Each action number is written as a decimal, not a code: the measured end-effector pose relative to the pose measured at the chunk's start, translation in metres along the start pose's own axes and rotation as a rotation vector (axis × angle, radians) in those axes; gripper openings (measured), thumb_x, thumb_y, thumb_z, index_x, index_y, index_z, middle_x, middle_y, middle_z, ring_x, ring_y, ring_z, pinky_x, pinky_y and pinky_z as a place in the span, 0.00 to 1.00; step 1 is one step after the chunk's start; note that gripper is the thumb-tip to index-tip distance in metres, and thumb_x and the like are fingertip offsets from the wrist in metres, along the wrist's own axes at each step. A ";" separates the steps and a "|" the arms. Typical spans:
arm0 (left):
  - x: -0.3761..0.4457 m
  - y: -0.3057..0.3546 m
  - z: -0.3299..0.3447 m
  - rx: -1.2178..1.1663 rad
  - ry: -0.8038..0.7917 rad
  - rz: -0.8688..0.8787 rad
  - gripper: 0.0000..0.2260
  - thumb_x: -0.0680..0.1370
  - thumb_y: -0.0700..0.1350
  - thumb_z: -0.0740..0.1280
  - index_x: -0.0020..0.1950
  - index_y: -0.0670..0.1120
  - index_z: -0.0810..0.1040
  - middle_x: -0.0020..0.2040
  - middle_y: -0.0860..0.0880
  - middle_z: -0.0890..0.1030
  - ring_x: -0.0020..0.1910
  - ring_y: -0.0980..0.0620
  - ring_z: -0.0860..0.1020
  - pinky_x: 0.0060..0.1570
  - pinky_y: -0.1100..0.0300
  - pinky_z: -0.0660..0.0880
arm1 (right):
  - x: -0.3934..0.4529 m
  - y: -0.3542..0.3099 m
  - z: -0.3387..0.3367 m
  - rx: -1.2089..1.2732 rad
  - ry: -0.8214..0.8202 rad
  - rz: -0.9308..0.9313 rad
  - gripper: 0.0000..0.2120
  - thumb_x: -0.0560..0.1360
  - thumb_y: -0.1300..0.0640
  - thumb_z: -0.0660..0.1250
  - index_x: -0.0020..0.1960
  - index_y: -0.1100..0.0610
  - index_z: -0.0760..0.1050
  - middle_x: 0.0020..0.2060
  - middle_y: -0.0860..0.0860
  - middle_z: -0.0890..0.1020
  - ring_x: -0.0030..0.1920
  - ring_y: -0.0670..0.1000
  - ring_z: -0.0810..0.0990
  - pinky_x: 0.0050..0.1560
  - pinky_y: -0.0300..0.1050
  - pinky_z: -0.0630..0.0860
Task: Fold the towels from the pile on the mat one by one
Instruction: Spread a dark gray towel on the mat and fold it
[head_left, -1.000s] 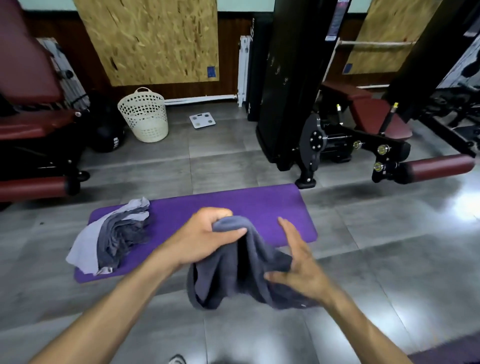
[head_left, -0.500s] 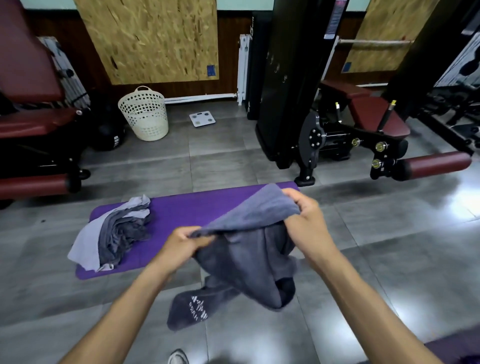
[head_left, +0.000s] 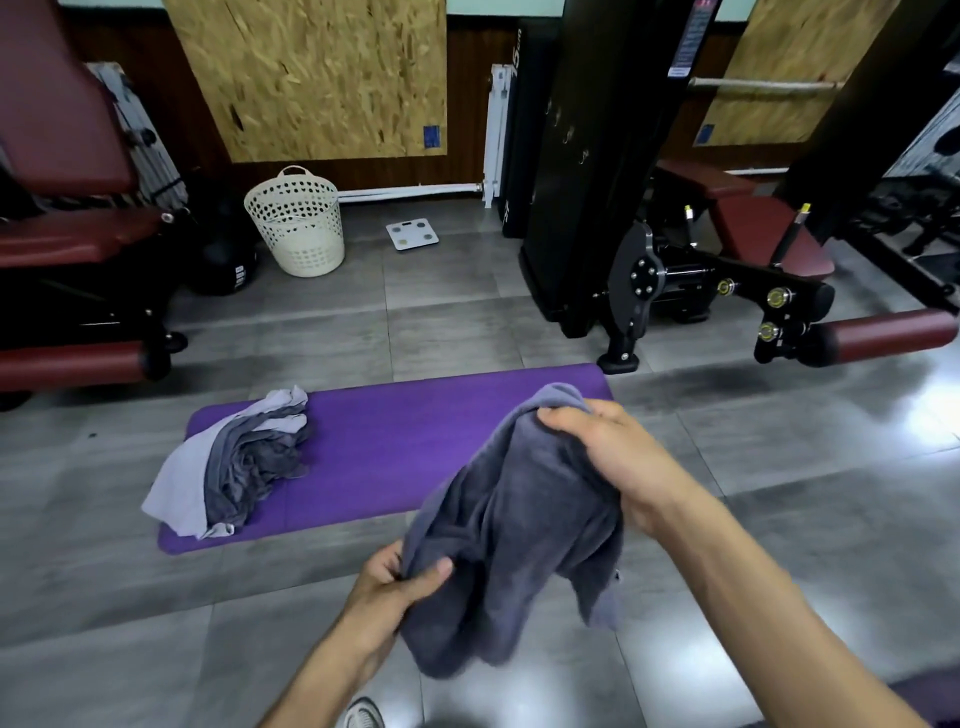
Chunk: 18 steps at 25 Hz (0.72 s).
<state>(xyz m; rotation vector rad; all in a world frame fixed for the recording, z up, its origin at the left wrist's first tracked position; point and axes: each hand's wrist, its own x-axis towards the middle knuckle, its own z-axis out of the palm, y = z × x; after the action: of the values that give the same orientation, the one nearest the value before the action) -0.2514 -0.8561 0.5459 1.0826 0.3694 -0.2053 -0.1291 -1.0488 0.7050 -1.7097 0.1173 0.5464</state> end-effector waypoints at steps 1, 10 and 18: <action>-0.002 -0.003 -0.002 -0.235 -0.002 0.041 0.32 0.50 0.56 0.85 0.51 0.45 0.85 0.50 0.44 0.85 0.46 0.49 0.83 0.46 0.58 0.80 | 0.001 -0.004 -0.004 0.026 0.025 0.007 0.11 0.78 0.57 0.66 0.38 0.53 0.82 0.34 0.47 0.85 0.37 0.44 0.83 0.40 0.36 0.77; -0.003 -0.075 0.043 0.048 -0.240 -0.286 0.48 0.56 0.42 0.83 0.73 0.49 0.65 0.68 0.42 0.75 0.61 0.42 0.78 0.53 0.53 0.77 | -0.006 -0.050 -0.013 0.718 -0.319 0.171 0.27 0.78 0.47 0.63 0.70 0.65 0.71 0.67 0.64 0.73 0.68 0.60 0.73 0.72 0.54 0.67; 0.041 -0.002 0.106 -0.204 0.248 0.067 0.10 0.69 0.40 0.74 0.48 0.44 0.80 0.40 0.47 0.81 0.38 0.50 0.79 0.35 0.62 0.77 | 0.012 -0.055 -0.038 0.772 -0.190 0.192 0.24 0.79 0.46 0.63 0.67 0.62 0.75 0.63 0.60 0.79 0.62 0.58 0.79 0.66 0.52 0.73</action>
<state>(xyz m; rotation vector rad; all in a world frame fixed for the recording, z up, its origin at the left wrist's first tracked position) -0.1946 -0.9504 0.5720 0.9190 0.5628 0.0273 -0.0868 -1.0700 0.7539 -0.8957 0.3139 0.6912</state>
